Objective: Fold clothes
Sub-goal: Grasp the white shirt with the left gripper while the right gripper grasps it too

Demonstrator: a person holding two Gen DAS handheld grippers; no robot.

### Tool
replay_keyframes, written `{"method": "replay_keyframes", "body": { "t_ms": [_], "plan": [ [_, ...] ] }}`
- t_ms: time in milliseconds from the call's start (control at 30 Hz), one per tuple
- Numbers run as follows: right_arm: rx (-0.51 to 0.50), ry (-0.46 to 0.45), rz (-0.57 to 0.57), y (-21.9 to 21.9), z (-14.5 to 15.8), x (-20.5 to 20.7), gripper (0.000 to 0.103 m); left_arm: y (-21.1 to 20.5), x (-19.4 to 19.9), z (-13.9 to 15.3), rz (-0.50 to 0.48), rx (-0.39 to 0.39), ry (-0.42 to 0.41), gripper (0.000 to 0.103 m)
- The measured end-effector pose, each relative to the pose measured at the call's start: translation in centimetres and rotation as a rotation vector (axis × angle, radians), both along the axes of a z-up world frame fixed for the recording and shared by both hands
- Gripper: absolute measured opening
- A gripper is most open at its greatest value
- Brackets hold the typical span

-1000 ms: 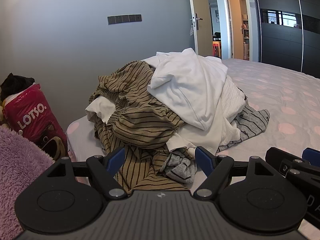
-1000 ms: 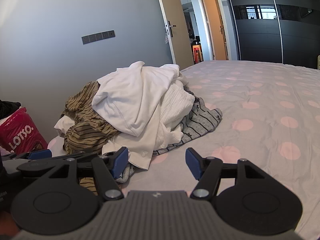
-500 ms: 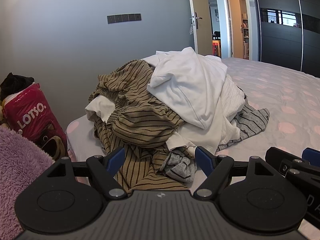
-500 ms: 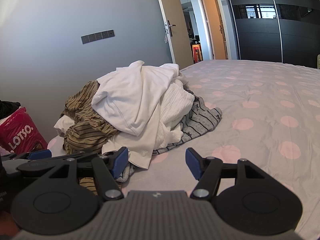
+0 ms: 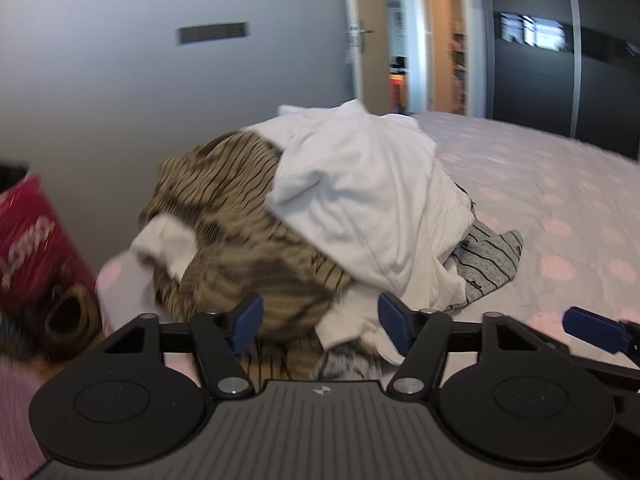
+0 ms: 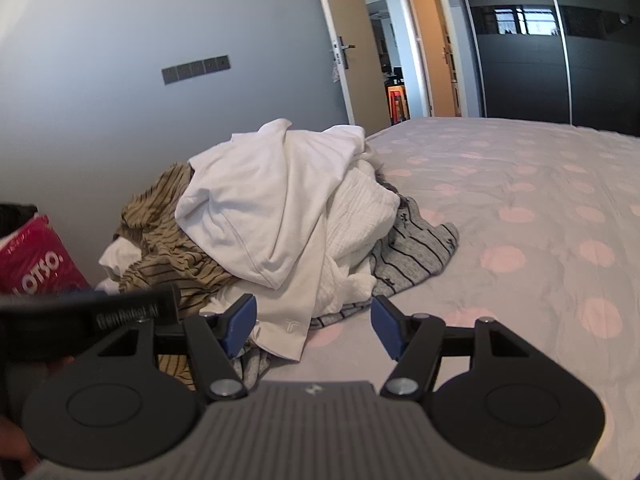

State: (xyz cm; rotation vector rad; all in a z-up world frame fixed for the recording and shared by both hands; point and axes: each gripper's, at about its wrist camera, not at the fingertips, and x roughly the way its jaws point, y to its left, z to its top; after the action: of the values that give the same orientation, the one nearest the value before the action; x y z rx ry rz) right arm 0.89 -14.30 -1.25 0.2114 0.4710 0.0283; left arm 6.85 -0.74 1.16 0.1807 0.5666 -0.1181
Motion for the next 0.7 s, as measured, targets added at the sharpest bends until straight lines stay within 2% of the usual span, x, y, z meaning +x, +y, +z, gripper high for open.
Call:
{"method": "replay_keyframes", "body": {
  "t_ms": [133, 233, 500, 633, 667, 700],
  "plan": [
    [-0.012, 0.014, 0.028, 0.9, -1.1, 2.6, 0.066, -0.2, 3.4, 0.3, -0.122, 0.049, 0.071, 0.055],
    [-0.032, 0.025, 0.053, 1.8, -2.1, 4.7, 0.066, -0.2, 5.7, 0.7, -0.190, 0.099, 0.078, 0.055],
    [-0.075, 0.045, 0.106, 4.3, -3.8, 10.8, 0.065, 0.6, 12.8, 0.4, -0.245, 0.171, 0.085, 0.053],
    [-0.106, 0.045, 0.113, 5.4, -4.4, 13.3, 0.064, 0.9, 14.9, -0.1, -0.244, 0.115, 0.116, 0.035],
    [-0.115, 0.042, 0.111, 5.5, -4.5, 13.7, 0.058, 0.9, 15.2, -0.2, -0.242, 0.103, 0.116, 0.031],
    [-0.122, 0.039, 0.108, 5.7, -4.5, 14.1, 0.046, 0.9, 15.4, -0.3, -0.239, 0.091, 0.116, 0.028]
  ]
}}
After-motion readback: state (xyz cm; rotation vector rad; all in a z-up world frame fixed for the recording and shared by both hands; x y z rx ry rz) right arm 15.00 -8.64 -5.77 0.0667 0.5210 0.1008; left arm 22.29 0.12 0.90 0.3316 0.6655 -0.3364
